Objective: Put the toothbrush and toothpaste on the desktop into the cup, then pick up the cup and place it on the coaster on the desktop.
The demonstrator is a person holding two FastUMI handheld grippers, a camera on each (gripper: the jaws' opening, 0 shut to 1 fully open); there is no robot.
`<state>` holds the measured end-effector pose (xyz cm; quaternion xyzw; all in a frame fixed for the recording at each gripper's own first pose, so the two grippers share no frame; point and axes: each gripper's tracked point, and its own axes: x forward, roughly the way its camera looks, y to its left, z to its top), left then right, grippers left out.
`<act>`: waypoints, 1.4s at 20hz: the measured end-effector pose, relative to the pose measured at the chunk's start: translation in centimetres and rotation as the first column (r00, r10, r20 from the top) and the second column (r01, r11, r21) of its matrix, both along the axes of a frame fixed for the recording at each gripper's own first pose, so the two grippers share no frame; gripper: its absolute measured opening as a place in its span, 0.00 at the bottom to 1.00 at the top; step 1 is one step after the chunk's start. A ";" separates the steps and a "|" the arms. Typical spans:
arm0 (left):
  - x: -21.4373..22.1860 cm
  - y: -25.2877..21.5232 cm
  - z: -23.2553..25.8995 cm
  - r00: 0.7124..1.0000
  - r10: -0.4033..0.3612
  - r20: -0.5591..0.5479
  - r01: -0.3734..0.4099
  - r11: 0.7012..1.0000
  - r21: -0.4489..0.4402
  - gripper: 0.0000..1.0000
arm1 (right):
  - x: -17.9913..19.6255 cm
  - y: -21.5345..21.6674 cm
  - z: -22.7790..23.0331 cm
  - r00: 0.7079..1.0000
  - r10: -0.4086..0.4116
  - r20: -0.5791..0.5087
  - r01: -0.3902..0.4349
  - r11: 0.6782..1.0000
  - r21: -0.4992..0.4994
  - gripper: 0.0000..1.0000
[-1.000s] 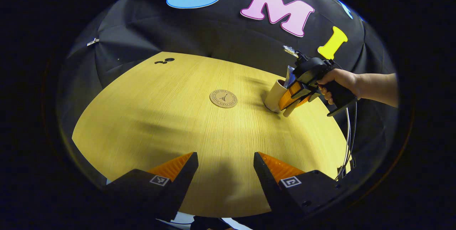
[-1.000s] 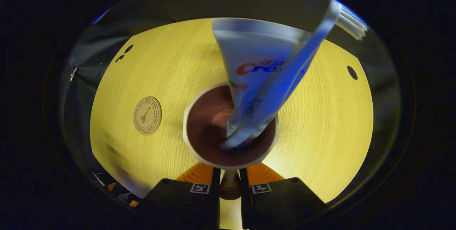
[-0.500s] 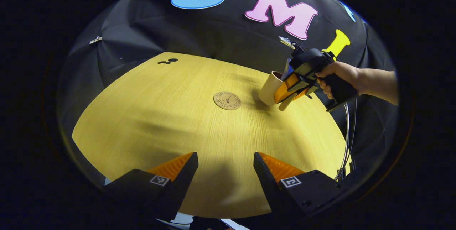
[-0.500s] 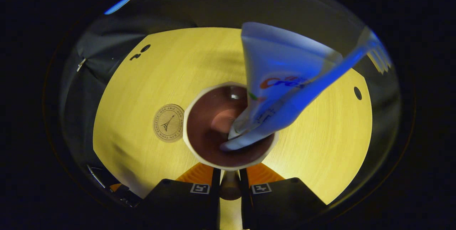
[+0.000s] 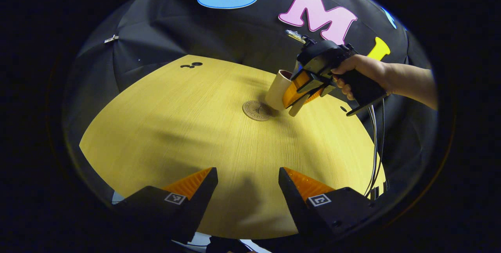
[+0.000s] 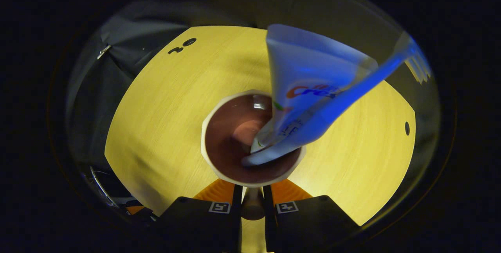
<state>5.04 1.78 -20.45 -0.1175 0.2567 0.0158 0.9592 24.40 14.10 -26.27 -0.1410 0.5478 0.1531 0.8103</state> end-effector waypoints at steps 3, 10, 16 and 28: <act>0.2 0.7 -0.2 1.000 0.023 -0.008 -0.023 1.000 -0.010 0.97 | -0.4 1.5 -1.2 0.999 0.036 -0.029 -0.036 0.999 -0.006 0.27; 0.2 1.2 -0.2 0.999 0.038 -0.009 -0.038 0.999 -0.011 0.97 | -1.0 2.7 -2.1 0.996 0.077 -0.050 -0.079 0.996 -0.047 0.27; -0.1 1.5 0.3 0.998 0.060 -0.003 -0.060 0.998 -0.012 0.97 | -1.4 3.5 -2.1 0.995 0.078 -0.067 -0.080 0.996 -0.033 0.33; -0.4 -0.2 2.1 0.997 0.070 0.023 -0.069 0.997 -0.019 0.97 | -5.6 3.3 3.8 0.994 0.112 0.003 -0.112 0.986 0.121 0.99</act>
